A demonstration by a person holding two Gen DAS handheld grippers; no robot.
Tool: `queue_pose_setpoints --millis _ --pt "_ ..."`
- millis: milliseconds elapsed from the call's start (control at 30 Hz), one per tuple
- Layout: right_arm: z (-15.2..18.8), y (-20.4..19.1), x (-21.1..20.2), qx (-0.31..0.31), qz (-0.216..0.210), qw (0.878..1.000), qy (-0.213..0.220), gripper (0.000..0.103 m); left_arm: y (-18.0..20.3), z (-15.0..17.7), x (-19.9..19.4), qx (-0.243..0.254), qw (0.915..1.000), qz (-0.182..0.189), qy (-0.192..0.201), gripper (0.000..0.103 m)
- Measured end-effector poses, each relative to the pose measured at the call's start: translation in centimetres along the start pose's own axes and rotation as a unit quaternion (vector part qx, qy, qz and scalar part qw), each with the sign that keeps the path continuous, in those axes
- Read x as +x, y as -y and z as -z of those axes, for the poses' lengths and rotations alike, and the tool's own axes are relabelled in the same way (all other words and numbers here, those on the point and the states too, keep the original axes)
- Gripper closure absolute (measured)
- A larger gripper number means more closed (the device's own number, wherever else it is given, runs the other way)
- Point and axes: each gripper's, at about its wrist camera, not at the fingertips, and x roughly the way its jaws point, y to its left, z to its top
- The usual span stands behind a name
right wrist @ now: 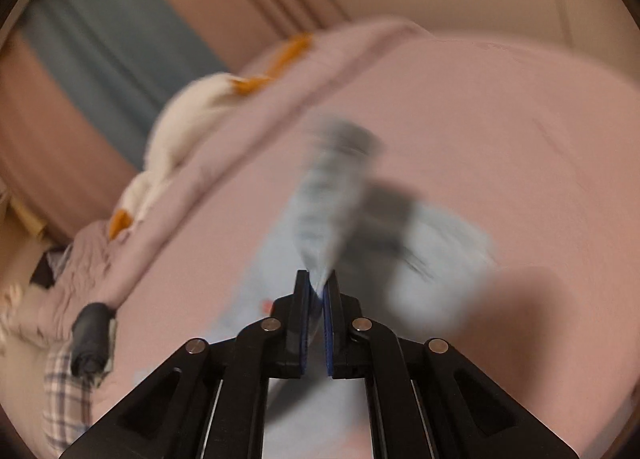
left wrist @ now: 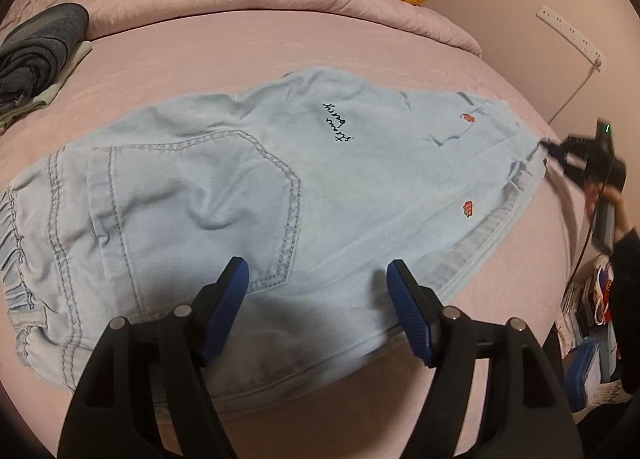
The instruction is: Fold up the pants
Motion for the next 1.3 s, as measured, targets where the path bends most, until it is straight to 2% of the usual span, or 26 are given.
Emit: queue_pose_setpoints --millis 67,133,200,267,300,467,533,567,733,767,800,833,867,933,967,1000,1033,1100,1167,1233,1300 --pt "1.6 3.8 1.2 0.062 -0.012 0.998 -0.03 0.095 0.1 -0.2 0.2 0.001 1.0 -0.005 -0.002 0.031" --pt "2.2 5.8 1.6 0.105 -0.042 0.993 -0.032 0.094 0.1 -0.2 0.2 0.001 1.0 -0.009 -0.003 0.031" --pt "2.2 6.5 1.1 0.124 -0.068 0.99 -0.012 0.077 0.1 -0.1 0.2 0.002 0.9999 -0.013 -0.004 0.031" --pt "1.9 6.3 0.7 0.129 -0.068 0.989 0.009 0.067 0.2 0.0 0.2 0.002 0.9999 -0.016 -0.004 0.031" --pt "1.5 6.6 0.5 0.134 -0.065 0.989 0.014 0.066 0.1 0.1 0.2 0.001 0.9998 -0.017 -0.004 0.031" --pt "0.2 6.4 1.0 0.133 -0.034 0.99 0.019 0.067 0.2 0.2 0.1 0.002 0.9997 -0.022 -0.006 0.031" --pt "-0.2 6.5 1.7 0.129 -0.018 0.991 0.011 0.092 0.4 0.2 0.1 0.004 0.9996 -0.026 -0.007 0.031" --pt "-0.5 6.0 1.9 0.113 -0.003 0.994 0.009 0.099 0.4 0.2 0.1 0.006 0.9996 -0.027 -0.007 0.031" --pt "-1.0 4.9 0.5 0.057 0.001 0.998 0.041 0.099 0.4 0.4 0.2 0.007 0.9995 -0.03 -0.003 0.031" --pt "-1.0 5.3 1.0 0.056 0.02 0.998 0.033 0.099 0.5 0.4 0.2 0.006 0.9995 -0.03 -0.003 0.031" --pt "-0.9 5.6 2.2 0.054 0.059 0.997 0.01 0.099 0.4 0.5 0.1 0.006 0.9995 -0.03 -0.004 0.031" --pt "-0.6 6.2 3.0 0.055 0.079 0.995 -0.012 0.099 0.5 0.5 0.0 0.007 0.9995 -0.031 -0.005 0.031" --pt "-0.5 6.6 2.5 0.063 0.065 0.996 -0.001 0.099 0.5 0.5 -0.1 0.007 0.9995 -0.031 -0.008 0.031" --pt "-0.6 6.4 1.3 0.065 0.076 0.995 0.013 0.09 0.4 0.2 -0.8 -0.01 0.9995 -0.024 -0.017 0.031" --pt "-0.6 6.0 0.6 0.058 0.101 0.993 0.027 0.07 0.4 0.0 -1.5 -0.02 0.9997 -0.01 -0.012 0.031" --pt "-0.7 5.0 -0.3 0.037 0.141 0.988 0.047 0.058 0.4 -0.1 -2.1 -0.026 0.9997 0.005 0.0 0.031" --pt "-0.5 4.1 -1.2 0.015 0.155 0.986 0.067 0.058 0.4 -0.4 -3.1 -0.032 0.9991 0.023 0.018 0.031" --pt "0.1 1.5 -2.3 -0.034 0.134 0.987 0.085 0.058 0.2 -1.1 -4.2 -0.04 0.9977 0.035 0.041 0.031" --pt "1.6 -2.3 -2.0 -0.105 0.102 0.987 0.059 0.058 0.0 -1.9 -4.2 -0.044 0.9976 0.023 0.048 0.031" --pt "4.2 -6.6 -1.1 -0.178 0.056 0.982 0.023 0.058 -0.5 -2.1 -3.2 -0.045 0.9984 -0.009 0.034 0.031" --pt "8.0 -11.3 0.3 -0.253 -0.007 0.967 -0.024 0.058 -1.3 -1.3 -1.7 -0.045 0.998 -0.043 0.012 0.032"
